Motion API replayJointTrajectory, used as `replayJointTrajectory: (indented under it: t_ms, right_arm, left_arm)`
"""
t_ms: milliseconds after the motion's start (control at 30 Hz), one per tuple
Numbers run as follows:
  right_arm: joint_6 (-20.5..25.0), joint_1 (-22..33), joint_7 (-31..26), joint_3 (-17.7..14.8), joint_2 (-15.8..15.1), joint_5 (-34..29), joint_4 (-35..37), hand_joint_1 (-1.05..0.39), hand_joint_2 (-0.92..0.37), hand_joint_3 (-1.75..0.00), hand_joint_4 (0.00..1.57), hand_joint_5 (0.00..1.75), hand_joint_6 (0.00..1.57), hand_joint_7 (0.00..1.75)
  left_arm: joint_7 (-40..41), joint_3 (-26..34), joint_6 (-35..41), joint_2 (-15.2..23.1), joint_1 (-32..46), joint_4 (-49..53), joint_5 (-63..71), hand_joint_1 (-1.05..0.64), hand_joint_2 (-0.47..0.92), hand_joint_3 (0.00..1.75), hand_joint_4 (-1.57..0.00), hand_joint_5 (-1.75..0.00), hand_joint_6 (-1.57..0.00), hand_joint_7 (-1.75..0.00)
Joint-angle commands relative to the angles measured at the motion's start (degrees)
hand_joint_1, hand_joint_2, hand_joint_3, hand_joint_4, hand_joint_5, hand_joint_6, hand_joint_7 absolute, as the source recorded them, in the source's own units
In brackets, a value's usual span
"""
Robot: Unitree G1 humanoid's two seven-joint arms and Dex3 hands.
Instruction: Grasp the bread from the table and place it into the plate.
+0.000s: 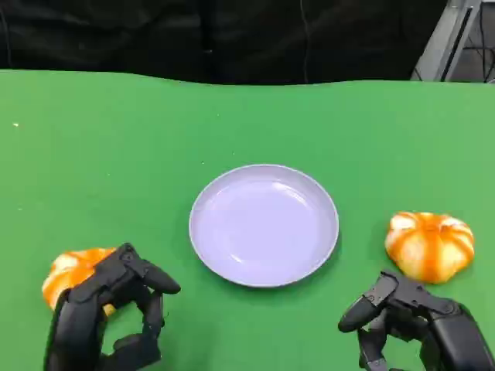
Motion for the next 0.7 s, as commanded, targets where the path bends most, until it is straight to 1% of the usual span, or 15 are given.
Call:
replayJointTrajectory:
  t_ms: [33,333,400,433,467,533,567,600,633,667,700]
  right_arm:
    - [-0.4,0.4,-0.4,-0.2,-0.1,0.4,-0.1,0.04,-0.45,-1.25,0.70,1.69,0.73,1.35]
    - [0.0,0.3,-0.4,-0.2,0.0,0.4,-0.3,0.04,-0.46,-1.25,0.70,1.69,0.72,1.35]
    - [-0.1,0.3,-0.4,-0.2,0.0,0.5,-0.2,0.04,-0.46,-1.24,0.70,1.69,0.72,1.35]
    - [-0.1,0.3,-0.4,-0.2,0.0,0.5,-0.1,0.04,-0.46,-1.24,0.70,1.69,0.72,1.35]
    - [-0.1,0.3,-0.4,-0.2,0.0,0.5,-0.1,0.03,-0.46,-1.24,0.70,1.68,0.72,1.35]
    - [-0.3,0.3,-0.5,-0.1,0.0,0.4,0.0,0.03,-0.46,-1.24,0.70,1.68,0.72,1.35]
    - [-0.4,0.3,-0.5,-0.1,0.0,0.3,0.0,0.03,-0.46,-1.24,0.70,1.68,0.72,1.35]
    - [-0.6,0.3,-0.4,-0.1,-0.1,0.4,0.1,0.03,-0.46,-1.24,0.70,1.68,0.72,1.35]
    - [-0.6,0.4,-0.4,-0.1,-0.1,0.5,0.1,0.04,-0.46,-1.24,0.70,1.68,0.72,1.35]
    - [-0.6,0.4,-0.3,-0.1,-0.1,0.6,0.0,0.04,-0.46,-1.24,0.70,1.68,0.72,1.35]
    - [-0.6,0.4,-0.3,-0.1,-0.1,0.6,0.0,0.03,-0.46,-1.24,0.70,1.68,0.72,1.35]
  left_arm:
    - [-0.1,0.4,0.0,0.6,-0.2,-0.1,-0.6,-0.15,0.50,1.20,-0.81,-1.75,-0.77,-1.55]
    - [-0.3,0.3,0.2,0.6,-0.2,-0.1,-1.1,-0.16,0.52,1.16,-0.81,-1.75,-0.77,-1.54]
    - [-1.5,0.0,0.6,0.7,-0.2,-0.1,-3.0,-0.14,0.50,1.22,-0.83,-1.67,-0.79,-1.47]
    - [-2.6,-0.2,0.3,0.9,-0.4,0.2,-4.5,-0.13,0.51,1.19,-0.81,-1.57,-0.79,-1.34]
    - [-3.3,-0.3,0.0,0.9,-0.4,0.4,-5.6,-0.13,0.58,1.04,-0.81,-1.37,-0.83,-1.07]
    - [-2.4,0.2,0.1,0.8,-0.4,0.5,-4.1,-0.14,0.67,0.76,-0.77,-1.01,-0.89,-0.57]
    - [-2.0,0.4,0.2,0.7,-0.4,0.4,-3.4,-0.15,0.71,0.66,-0.78,-0.90,-0.94,-0.38]
    - [-1.4,0.6,1.3,1.2,-0.1,-0.4,-1.5,-0.15,0.73,0.61,-0.78,-0.84,-0.97,-0.28]
    - [-0.9,0.9,2.3,1.9,0.0,-1.2,0.9,-0.20,0.78,0.49,-0.60,-0.67,-0.80,-0.12]
    - [-0.5,1.0,3.1,2.4,0.1,-1.8,2.7,-0.23,0.83,0.38,-0.51,-0.60,-0.70,-0.06]
    - [-0.1,1.1,3.7,2.7,0.2,-2.2,3.9,-0.25,0.87,0.29,-0.45,-0.55,-0.64,-0.03]
